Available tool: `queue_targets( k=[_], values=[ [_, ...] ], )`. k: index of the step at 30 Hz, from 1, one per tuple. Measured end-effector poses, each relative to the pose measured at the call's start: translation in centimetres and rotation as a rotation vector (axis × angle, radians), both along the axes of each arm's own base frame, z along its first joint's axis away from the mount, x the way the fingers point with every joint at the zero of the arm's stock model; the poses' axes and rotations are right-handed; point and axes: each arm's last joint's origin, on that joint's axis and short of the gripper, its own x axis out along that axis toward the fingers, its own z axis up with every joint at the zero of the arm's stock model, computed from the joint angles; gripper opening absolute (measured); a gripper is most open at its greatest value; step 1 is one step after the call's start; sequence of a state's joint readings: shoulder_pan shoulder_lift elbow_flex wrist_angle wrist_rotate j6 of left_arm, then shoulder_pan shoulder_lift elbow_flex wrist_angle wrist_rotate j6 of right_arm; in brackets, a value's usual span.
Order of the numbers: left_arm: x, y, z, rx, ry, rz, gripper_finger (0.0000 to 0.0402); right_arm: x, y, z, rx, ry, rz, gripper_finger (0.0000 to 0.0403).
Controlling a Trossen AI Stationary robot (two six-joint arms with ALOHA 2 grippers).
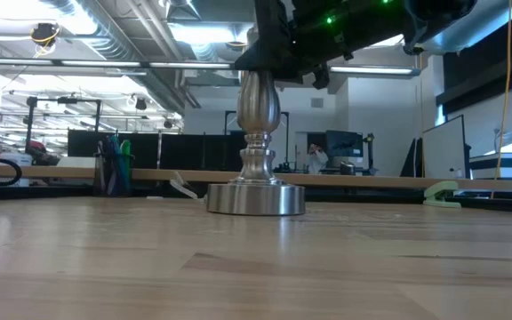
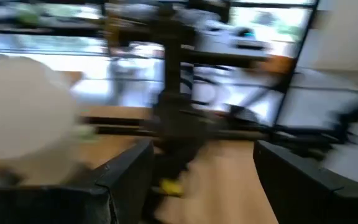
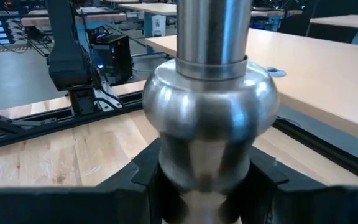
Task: Screw lightbulb
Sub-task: Remove the lightbulb from the silver lamp
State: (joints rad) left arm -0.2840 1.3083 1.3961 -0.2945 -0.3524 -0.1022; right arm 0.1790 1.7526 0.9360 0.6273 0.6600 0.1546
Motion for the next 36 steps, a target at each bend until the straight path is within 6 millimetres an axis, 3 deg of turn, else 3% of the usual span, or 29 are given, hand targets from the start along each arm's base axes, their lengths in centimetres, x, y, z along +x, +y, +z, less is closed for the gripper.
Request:
queue_targets(
  k=[3,6,13,15,21,31,34,36],
  values=[
    [-0.1,-0.7,0.0,-0.011,0.0,-0.094,0.0265,0.0,-0.1,0.0,-0.004,0.004,-0.004,0.0138],
    [-0.4,-0.7,0.1,0.009,0.005,-0.062,0.0265,0.0,-0.1,0.0,-0.001,0.003,-0.002,0.0138],
    [-1.6,1.7,0.9,0.133,-0.012,0.399,0.0265,0.0,-0.1,0.0,0.0,0.002,0.003,0.0138],
    [-1.3,2.4,0.8,0.135,-0.006,0.421,0.0265,0.0,-0.1,0.0,0.0,0.002,0.004,0.0138],
    [-0.4,3.2,0.4,0.059,-0.005,0.322,0.0265,0.0,-0.1,0.0,0.0,0.002,0.004,0.0138],
    [-0.5,0.0,0.4,-0.005,-0.002,-0.149,0.0265,0.0,-0.1,0.0,-0.001,0.004,0.012,0.0138],
    [-0.9,-0.1,0.7,0.007,-0.011,-0.133,0.0265,0.0,-0.1,0.0,0.001,0.003,0.013,0.0138],
    [-1.5,0.3,1.1,0.036,-0.031,-0.034,0.0265,0.0,-0.1,0.0,0.001,0.003,0.013,0.0138]
  ],
)
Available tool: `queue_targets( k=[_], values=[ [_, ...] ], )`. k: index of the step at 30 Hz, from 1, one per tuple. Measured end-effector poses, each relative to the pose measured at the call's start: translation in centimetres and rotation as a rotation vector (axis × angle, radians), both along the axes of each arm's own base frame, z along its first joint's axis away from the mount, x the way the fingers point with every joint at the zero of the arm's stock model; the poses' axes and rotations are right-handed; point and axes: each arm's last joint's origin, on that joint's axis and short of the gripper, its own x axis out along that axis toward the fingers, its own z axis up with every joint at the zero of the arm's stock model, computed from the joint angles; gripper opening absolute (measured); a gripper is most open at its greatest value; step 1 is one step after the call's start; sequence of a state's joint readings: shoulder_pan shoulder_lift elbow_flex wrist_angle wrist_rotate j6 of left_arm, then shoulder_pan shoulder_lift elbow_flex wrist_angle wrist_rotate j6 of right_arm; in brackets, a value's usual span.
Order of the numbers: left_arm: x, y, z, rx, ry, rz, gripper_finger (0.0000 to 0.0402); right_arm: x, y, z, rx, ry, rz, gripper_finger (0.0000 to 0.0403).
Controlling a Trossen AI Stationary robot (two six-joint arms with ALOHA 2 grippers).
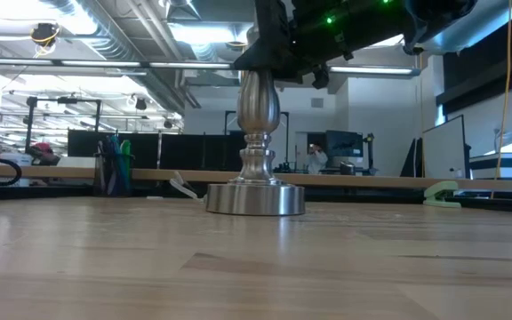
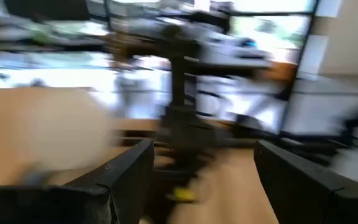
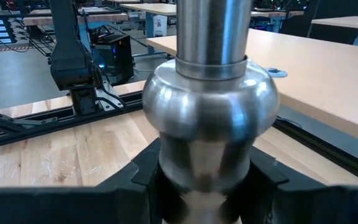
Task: Screw lightbulb
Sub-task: Remove the lightbulb from the silver lamp
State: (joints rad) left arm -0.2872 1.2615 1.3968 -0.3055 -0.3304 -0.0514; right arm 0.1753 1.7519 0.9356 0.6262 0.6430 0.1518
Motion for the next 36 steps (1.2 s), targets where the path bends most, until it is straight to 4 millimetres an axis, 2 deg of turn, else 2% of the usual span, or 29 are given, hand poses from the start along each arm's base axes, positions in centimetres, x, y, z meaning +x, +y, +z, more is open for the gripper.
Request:
queue_targets(
  k=[4,9,13,20,22,25,32,36],
  values=[
    [-0.5,1.3,0.5,0.069,-0.026,0.285,0.0265,0.0,0.0,0.0,0.0,0.0,0.0,0.0138],
    [0.4,2.8,-0.1,0.047,-0.009,0.372,0.0265,0.0,0.0,0.0,0.0,-0.001,0.0,0.0138],
    [1.1,2.6,-0.5,0.007,0.011,0.234,0.0265,0.0,0.0,0.0,0.0,0.0,0.0,0.0138],
    [1.1,0.5,-0.8,-0.047,0.04,-0.11,0.0265,0.0,-0.1,0.0,0.007,-0.006,0.005,0.0138],
    [1.0,0.1,-0.8,-0.045,0.042,-0.146,0.0265,0.0,0.0,0.0,0.002,-0.003,0.003,0.0138],
    [0.3,0.5,-0.1,-0.017,0.011,-0.071,0.0265,0.0,-0.1,0.0,0.003,-0.004,0.003,0.0138],
    [-1.2,2.5,0.6,0.085,-0.003,0.362,0.0265,0.0,0.0,0.0,0.002,-0.002,0.002,0.0138],
    [-0.4,3.4,0.0,0.068,0.025,0.377,0.0265,0.0,0.0,0.0,0.003,-0.002,0.004,0.0138]
  ],
)
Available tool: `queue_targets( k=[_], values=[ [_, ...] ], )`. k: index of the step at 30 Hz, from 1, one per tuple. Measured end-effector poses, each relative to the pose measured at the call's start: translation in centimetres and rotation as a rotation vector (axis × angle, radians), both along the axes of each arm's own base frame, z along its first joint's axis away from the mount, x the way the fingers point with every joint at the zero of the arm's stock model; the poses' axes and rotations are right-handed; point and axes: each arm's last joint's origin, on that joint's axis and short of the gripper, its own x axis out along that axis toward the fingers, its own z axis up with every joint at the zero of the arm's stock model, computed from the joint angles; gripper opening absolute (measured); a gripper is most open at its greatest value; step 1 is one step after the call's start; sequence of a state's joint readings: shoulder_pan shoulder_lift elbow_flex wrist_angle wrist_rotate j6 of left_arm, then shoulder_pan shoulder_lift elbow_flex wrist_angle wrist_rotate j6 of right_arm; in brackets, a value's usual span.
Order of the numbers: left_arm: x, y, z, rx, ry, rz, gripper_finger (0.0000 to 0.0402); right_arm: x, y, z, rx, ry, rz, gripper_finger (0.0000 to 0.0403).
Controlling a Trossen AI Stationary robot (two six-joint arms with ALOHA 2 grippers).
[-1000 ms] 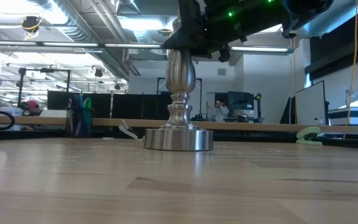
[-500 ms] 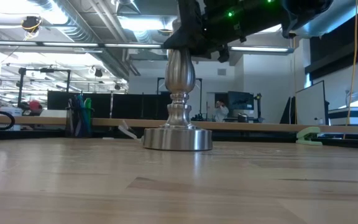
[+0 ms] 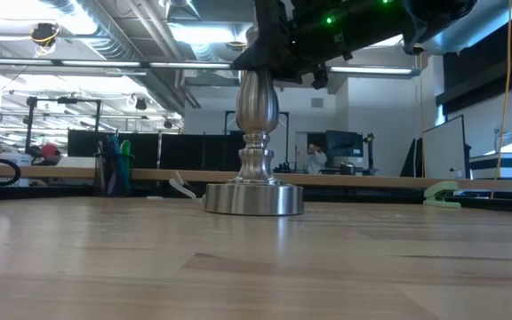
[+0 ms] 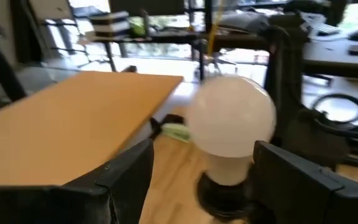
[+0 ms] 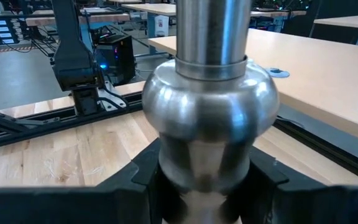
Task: Screw lightbulb
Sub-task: Remove the lightbulb from the silver lamp
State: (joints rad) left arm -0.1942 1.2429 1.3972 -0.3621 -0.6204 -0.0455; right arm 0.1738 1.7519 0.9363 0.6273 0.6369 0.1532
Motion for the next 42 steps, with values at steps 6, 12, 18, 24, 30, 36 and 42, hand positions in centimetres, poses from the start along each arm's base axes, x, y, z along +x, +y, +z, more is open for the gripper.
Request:
queue_targets(
  k=[6,12,18,24,30,36,42],
  values=[
    [1.2,-0.5,-0.8,-0.066,0.023,-0.189,0.0265,0.0,0.0,0.0,0.0,0.0,0.0,0.0138],
    [1.0,-2.7,-0.6,-0.113,0.02,-0.486,0.0265,0.0,0.0,0.0,-0.001,0.001,0.0,0.0138],
    [0.7,-2.5,-0.5,-0.037,0.025,-0.338,0.0265,0.0,-0.2,0.0,-0.001,0.001,-0.003,0.0138],
    [0.3,-0.3,-0.2,0.03,0.011,0.041,0.0265,0.0,-0.2,0.0,-0.001,0.001,-0.003,0.0138],
    [1.5,-0.1,-0.8,-0.078,0.017,-0.179,0.0265,0.0,-0.2,0.0,0.0,0.001,-0.003,0.0138],
    [1.7,-1.6,-0.9,-0.107,0.018,-0.431,0.0265,0.0,-0.2,0.0,0.002,0.001,0.005,0.0138],
    [1.4,-1.3,-0.5,-0.076,-0.005,-0.347,0.0265,0.0,-0.2,0.0,0.0,0.002,0.001,0.0138]
  ],
)
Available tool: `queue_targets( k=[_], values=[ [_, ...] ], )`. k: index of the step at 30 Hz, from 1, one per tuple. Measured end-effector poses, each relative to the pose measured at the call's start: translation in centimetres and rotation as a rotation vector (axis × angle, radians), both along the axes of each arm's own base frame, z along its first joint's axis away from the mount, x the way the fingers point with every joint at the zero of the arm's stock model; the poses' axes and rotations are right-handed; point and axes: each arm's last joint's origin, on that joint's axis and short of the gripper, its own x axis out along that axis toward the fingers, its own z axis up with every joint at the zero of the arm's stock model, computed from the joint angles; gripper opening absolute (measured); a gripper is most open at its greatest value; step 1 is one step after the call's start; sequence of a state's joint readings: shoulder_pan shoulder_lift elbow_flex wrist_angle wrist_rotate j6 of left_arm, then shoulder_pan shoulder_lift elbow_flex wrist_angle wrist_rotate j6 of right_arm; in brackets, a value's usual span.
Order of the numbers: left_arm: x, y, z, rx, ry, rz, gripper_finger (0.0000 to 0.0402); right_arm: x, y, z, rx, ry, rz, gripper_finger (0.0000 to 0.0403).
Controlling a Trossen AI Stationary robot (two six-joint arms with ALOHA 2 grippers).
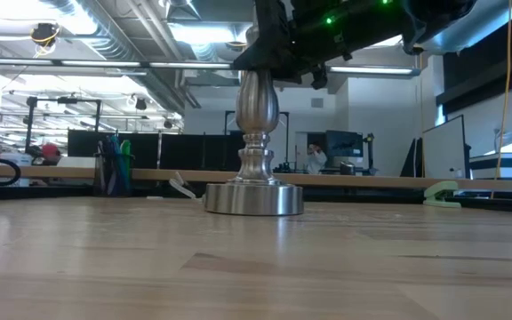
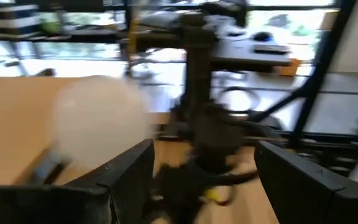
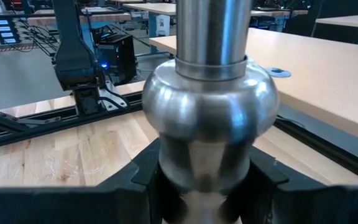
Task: Screw lightbulb
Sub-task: Remove the lightbulb from the silver lamp
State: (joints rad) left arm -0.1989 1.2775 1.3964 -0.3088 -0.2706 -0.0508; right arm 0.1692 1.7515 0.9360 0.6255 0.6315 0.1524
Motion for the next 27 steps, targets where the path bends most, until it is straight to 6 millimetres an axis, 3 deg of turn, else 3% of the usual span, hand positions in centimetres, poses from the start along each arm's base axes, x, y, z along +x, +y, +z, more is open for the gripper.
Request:
queue_targets(
  k=[4,16,27],
  values=[
    [-0.4,0.4,0.3,0.037,-0.01,0.114,0.0265,0.0,0.0,0.0,0.001,0.0,0.004,0.0138],
    [-0.9,1.5,1.2,0.044,-0.033,0.162,0.0265,0.0,0.0,0.0,0.001,0.0,0.005,0.0138],
    [-1.6,3.0,-0.7,0.016,0.19,0.233,0.0265,0.0,0.0,0.0,0.001,0.0,0.005,0.0138]
  ],
)
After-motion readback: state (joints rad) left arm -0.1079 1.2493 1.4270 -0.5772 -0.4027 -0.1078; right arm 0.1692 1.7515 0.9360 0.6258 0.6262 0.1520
